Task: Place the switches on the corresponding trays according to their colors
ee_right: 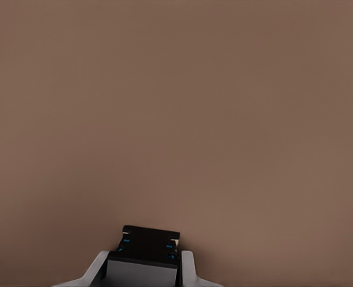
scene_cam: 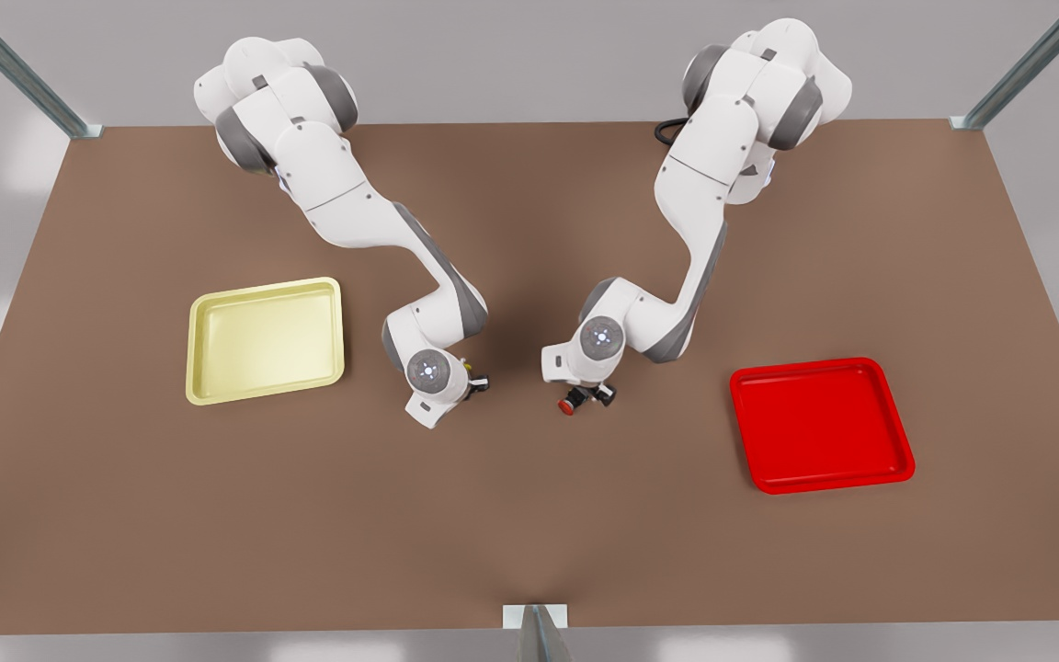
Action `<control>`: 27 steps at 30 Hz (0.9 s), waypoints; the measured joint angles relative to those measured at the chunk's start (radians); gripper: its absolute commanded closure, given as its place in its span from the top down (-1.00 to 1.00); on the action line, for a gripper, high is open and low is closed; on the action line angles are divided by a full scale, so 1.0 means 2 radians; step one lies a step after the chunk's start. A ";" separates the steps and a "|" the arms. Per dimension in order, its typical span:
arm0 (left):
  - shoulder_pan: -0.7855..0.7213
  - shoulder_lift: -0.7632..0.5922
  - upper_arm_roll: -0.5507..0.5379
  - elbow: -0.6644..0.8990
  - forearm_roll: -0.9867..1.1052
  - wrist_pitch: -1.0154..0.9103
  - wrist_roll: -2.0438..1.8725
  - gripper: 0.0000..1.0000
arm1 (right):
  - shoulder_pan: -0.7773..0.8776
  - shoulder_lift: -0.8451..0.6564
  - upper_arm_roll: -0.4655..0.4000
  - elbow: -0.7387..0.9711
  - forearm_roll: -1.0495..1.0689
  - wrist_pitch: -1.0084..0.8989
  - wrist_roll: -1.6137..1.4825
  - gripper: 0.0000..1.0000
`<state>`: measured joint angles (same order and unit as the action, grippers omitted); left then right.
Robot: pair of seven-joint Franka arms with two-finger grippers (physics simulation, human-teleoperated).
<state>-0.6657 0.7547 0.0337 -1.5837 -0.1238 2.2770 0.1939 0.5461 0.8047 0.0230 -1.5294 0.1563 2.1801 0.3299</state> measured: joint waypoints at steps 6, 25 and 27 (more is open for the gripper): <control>-0.005 0.011 0.000 0.000 -0.008 0.032 -0.001 0.99 | 0.000 -0.003 0.000 0.000 0.000 0.001 0.000 0.07; -0.007 0.014 0.000 -0.007 -0.015 0.040 0.000 0.20 | -0.230 -0.171 -0.002 -0.133 -0.028 -0.017 -0.022 0.05; -0.007 0.015 0.000 -0.007 -0.015 0.040 -0.001 0.19 | -0.281 -0.205 -0.001 -0.173 -0.029 -0.035 -0.080 0.05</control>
<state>-0.6796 0.7839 0.0337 -1.5969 -0.1538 2.3575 0.1921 -0.0168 0.3947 0.0210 -1.8763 0.0980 2.1094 0.1702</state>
